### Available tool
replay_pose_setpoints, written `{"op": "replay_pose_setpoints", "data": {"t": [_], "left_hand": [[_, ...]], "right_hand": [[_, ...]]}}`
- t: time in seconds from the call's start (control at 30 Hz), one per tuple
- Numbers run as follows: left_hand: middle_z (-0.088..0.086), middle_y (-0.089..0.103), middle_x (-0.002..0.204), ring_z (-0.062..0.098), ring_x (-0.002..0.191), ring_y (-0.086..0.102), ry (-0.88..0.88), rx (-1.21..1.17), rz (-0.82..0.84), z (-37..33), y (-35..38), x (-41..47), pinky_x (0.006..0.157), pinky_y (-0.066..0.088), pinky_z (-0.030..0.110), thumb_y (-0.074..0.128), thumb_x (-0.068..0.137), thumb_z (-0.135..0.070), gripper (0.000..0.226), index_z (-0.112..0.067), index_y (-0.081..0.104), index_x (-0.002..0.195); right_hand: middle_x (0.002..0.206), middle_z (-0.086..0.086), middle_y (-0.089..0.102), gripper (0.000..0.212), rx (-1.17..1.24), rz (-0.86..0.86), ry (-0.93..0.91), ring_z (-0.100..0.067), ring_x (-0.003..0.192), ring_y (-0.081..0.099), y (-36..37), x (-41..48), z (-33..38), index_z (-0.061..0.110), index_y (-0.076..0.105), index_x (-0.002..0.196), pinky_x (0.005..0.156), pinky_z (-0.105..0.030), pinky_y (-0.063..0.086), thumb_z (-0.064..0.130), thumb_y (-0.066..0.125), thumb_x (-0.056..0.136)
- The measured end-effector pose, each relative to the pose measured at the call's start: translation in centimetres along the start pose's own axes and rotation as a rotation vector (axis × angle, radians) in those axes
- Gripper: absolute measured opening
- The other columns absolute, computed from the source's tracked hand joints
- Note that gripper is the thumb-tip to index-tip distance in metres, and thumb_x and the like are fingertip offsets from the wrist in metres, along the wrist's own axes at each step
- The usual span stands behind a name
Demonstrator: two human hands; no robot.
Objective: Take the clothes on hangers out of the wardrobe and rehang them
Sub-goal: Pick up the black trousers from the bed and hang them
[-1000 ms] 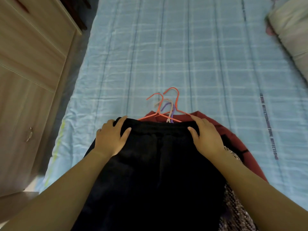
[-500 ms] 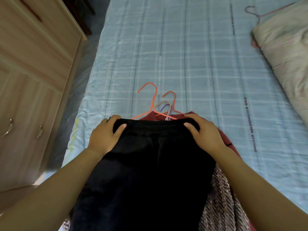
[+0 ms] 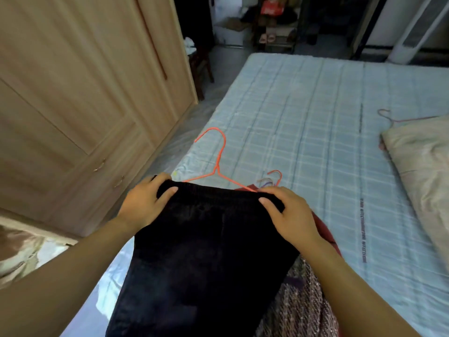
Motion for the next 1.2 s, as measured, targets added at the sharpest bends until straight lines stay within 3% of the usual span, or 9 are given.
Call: {"op": "replay_pose_setpoints", "data": {"t": [0.07, 0.13, 0.3, 0.5, 0.7, 0.8, 0.97, 1.1, 1.2], "left_hand": [[0.006, 0.059, 0.098, 0.032, 0.09, 0.057, -0.035, 0.01, -0.064, 1.2, -3.1, -2.9, 0.07, 0.04, 0.035, 0.049, 0.092, -0.049, 0.027, -0.025, 0.052, 0.102], [-0.001, 0.054, 0.091, 0.029, 0.087, 0.056, -0.071, -0.015, -0.129, 2.7, -6.3, -5.9, 0.068, 0.038, 0.033, 0.047, 0.09, -0.051, 0.016, -0.036, 0.046, 0.093], [-0.004, 0.056, 0.089, 0.016, 0.085, 0.054, -0.21, -0.083, -0.29, 8.9, -13.2, -15.3, 0.073, 0.041, 0.033, 0.038, 0.081, -0.065, 0.042, -0.028, 0.051, 0.095], [-0.005, 0.06, 0.096, 0.016, 0.09, 0.057, -0.423, -0.13, -0.409, 17.2, -16.7, -29.9, 0.081, 0.045, 0.037, 0.041, 0.08, -0.066, 0.032, -0.04, 0.05, 0.097], [-0.009, 0.058, 0.094, 0.012, 0.091, 0.055, -0.576, -0.046, -0.495, 24.8, -22.2, -43.8, 0.081, 0.042, 0.03, 0.047, 0.083, -0.064, 0.04, -0.032, 0.057, 0.104], [-0.008, 0.058, 0.094, 0.012, 0.092, 0.055, -0.628, -0.014, -0.497, 28.7, -25.7, -50.0, 0.083, 0.044, 0.033, 0.044, 0.08, -0.068, 0.04, -0.038, 0.054, 0.105], [-0.01, 0.055, 0.095, 0.008, 0.093, 0.053, -0.623, 0.041, -0.546, 33.5, -33.1, -55.5, 0.083, 0.041, 0.027, 0.037, 0.079, -0.069, 0.04, -0.041, 0.051, 0.104], [-0.012, 0.053, 0.095, 0.01, 0.093, 0.052, -0.638, 0.107, -0.664, 36.8, -40.4, -57.1, 0.084, 0.044, 0.036, 0.044, 0.084, -0.06, 0.03, -0.038, 0.051, 0.103], [-0.012, 0.051, 0.094, 0.013, 0.092, 0.052, -0.632, 0.182, -0.746, 39.4, -46.0, -57.1, 0.083, 0.044, 0.041, 0.044, 0.085, -0.06, 0.029, -0.036, 0.05, 0.1]], "right_hand": [[0.098, 0.009, 0.068, 0.015, 0.003, 0.027, -0.081, -0.007, 0.092, 0.06, 0.7, 0.0, 3.2, 0.026, 0.067, 0.103, 0.084, -0.022, 0.046, 0.027, 0.06, 0.089], [0.095, 0.007, 0.067, 0.014, 0.017, 0.045, -0.165, -0.005, 0.089, 0.058, 1.6, -0.1, 6.8, 0.024, 0.068, 0.101, 0.082, -0.012, 0.041, 0.024, 0.062, 0.088], [0.094, 0.011, 0.067, 0.018, 0.047, 0.165, -0.377, -0.005, 0.089, 0.061, 5.9, -0.9, 16.9, 0.028, 0.068, 0.1, 0.08, -0.017, 0.043, 0.033, 0.06, 0.084], [0.094, 0.014, 0.068, 0.02, 0.061, 0.397, -0.583, -0.002, 0.091, 0.059, 14.4, -4.7, 27.8, 0.028, 0.07, 0.099, 0.079, 0.0, 0.035, 0.025, 0.072, 0.08], [0.092, 0.016, 0.067, 0.015, 0.164, 0.521, -0.64, -0.001, 0.09, 0.057, 24.8, -11.4, 38.3, 0.025, 0.07, 0.094, 0.073, -0.004, 0.039, 0.017, 0.069, 0.082], [0.09, 0.022, 0.064, 0.014, 0.209, 0.522, -0.617, 0.006, 0.086, 0.056, 29.7, -14.7, 43.3, 0.031, 0.068, 0.092, 0.068, -0.008, 0.041, 0.019, 0.066, 0.084], [0.093, 0.031, 0.061, 0.029, 0.356, 0.459, -0.657, 0.012, 0.087, 0.056, 33.8, -18.1, 52.3, 0.041, 0.065, 0.084, 0.065, -0.005, 0.039, 0.013, 0.069, 0.081], [0.094, 0.03, 0.064, 0.028, 0.412, 0.505, -0.732, 0.01, 0.092, 0.058, 35.6, -17.0, 60.4, 0.042, 0.067, 0.085, 0.071, -0.005, 0.042, 0.014, 0.069, 0.081], [0.1, 0.039, 0.059, 0.028, 0.417, 0.58, -0.815, 0.016, 0.097, 0.054, 37.0, -15.5, 66.5, 0.045, 0.066, 0.091, 0.079, 0.003, 0.034, 0.018, 0.069, 0.082]]}}
Point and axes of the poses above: each hand's wrist, its own x-axis towards the middle knuckle, its own y-axis out of the palm, z = x × y, the point moved 6 cm from there along x, towards the middle knuckle
